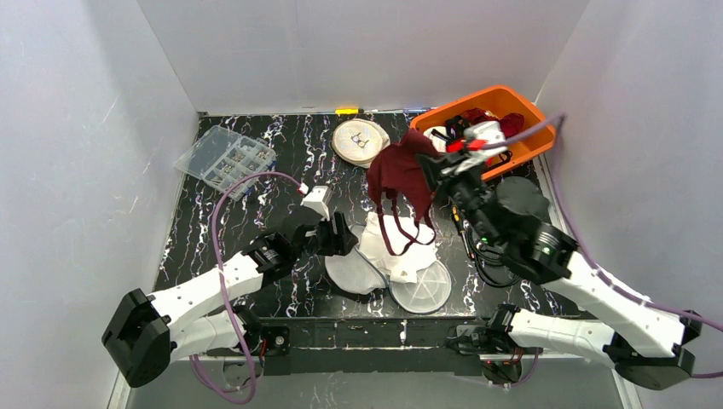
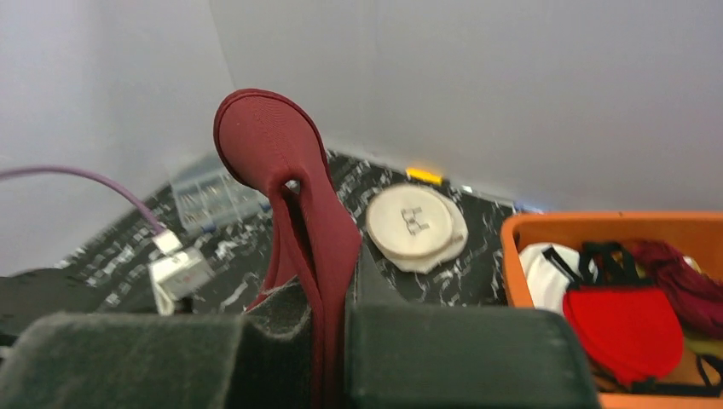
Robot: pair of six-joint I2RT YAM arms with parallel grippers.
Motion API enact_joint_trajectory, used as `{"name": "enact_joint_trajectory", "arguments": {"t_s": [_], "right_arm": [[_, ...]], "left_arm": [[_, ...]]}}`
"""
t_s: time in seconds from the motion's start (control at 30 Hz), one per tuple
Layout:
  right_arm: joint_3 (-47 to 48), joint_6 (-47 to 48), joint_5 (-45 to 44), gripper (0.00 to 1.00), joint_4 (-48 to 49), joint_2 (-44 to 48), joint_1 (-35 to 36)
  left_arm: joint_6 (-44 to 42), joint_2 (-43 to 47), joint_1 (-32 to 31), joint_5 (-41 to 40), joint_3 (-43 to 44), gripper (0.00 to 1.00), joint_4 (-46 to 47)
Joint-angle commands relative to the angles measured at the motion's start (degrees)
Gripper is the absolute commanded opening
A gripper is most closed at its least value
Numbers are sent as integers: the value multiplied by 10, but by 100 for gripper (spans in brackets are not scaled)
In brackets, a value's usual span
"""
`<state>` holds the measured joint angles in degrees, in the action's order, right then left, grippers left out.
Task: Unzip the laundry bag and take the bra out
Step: Pick up the bra from the laundry bag, then place the bra in the bin.
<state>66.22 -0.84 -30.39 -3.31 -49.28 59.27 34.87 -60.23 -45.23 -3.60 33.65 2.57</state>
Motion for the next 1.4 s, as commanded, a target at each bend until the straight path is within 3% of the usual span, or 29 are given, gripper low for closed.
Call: {"name": "enact_joint_trajectory", "arguments": {"t_s": [0.0, 0.2, 0.33, 0.47, 0.57, 0.67, 0.9, 1.03, 1.37], "right_arm": [[40, -4, -72, 1, -8, -40, -1], [114, 7, -156, 1, -26, -132, -27], [169, -34, -144, 1, -49, -200, -117], [216, -136, -88, 1, -51, -250, -245], [198, -213, -11, 1, 37, -255, -325], [193, -247, 18, 1, 117, -266, -370], [223, -278, 50, 1, 128, -328, -466], [229, -271, 76, 1, 129, -370, -482], [132, -264, 141, 1, 231, -413, -514]], "left_arm": [[5, 32, -1, 5, 27, 65, -53], [25, 84, -1, -21, 44, 84, -112], [32, 120, -1, -51, 57, 89, -147], [34, 146, -1, -90, 78, 90, -191], [38, 162, -1, -121, 98, 90, -232], [36, 181, -1, -139, 97, 89, -236], [40, 205, -1, -140, 75, 89, -226], [69, 206, -1, -134, 65, 87, -224], [83, 202, -1, -113, 37, 86, -214]]}}
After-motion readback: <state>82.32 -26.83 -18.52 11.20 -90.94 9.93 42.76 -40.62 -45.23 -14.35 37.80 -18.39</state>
